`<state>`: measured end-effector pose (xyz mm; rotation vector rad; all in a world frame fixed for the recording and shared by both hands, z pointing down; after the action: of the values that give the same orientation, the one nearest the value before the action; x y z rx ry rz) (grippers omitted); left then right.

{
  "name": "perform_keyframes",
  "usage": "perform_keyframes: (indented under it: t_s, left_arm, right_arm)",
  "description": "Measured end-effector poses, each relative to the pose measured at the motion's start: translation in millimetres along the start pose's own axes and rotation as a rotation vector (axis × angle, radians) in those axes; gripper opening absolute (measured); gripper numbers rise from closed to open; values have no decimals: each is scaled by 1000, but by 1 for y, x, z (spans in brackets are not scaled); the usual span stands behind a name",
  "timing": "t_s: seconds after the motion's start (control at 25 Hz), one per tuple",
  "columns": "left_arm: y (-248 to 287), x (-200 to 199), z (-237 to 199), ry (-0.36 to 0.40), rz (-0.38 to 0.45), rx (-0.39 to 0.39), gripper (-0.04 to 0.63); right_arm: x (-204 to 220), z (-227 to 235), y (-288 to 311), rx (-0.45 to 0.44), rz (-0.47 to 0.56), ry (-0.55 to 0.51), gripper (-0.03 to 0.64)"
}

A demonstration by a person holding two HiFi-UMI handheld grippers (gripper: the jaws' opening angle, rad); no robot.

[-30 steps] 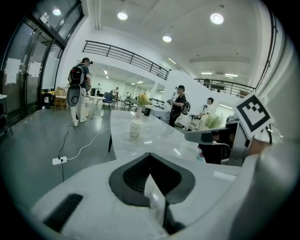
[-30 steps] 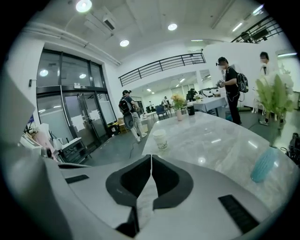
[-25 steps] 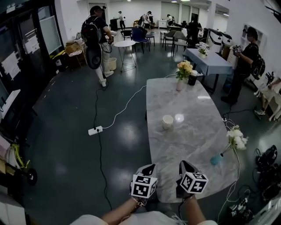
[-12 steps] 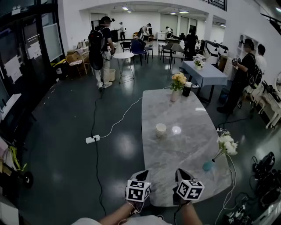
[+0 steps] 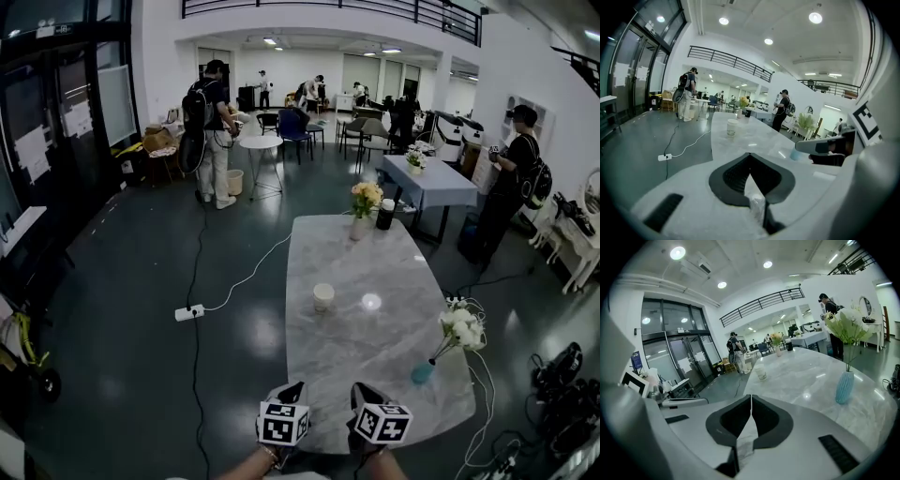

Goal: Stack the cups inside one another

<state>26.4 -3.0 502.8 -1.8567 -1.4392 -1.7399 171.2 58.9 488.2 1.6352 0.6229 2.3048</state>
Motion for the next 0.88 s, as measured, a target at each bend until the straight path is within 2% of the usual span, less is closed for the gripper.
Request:
perform_keyframes:
  t_s: [0.24, 0.4, 0.88]
  left_arm:
    - [3, -4, 6, 6, 13, -8, -2]
    - [0, -5, 7, 7, 14, -10, -2]
    - [-2, -6, 6, 11, 8, 1, -2]
  right_arm:
    - [-2, -4, 0, -26, 1, -22, 14]
    - [-1, -6, -2, -13, -1, -53, 8]
    - [-2, -9, -7, 13, 8, -58, 8]
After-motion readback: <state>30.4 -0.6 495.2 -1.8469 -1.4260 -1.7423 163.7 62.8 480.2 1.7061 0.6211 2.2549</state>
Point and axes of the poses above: the fingertips, and each gripper's own axes: y forward along the fingers, z to its right, x out of its underside, the point moved 3 cm from there along -y, backward along the fingers, and after that the axes turned 4 degrees about x, right-handed, at the moved point
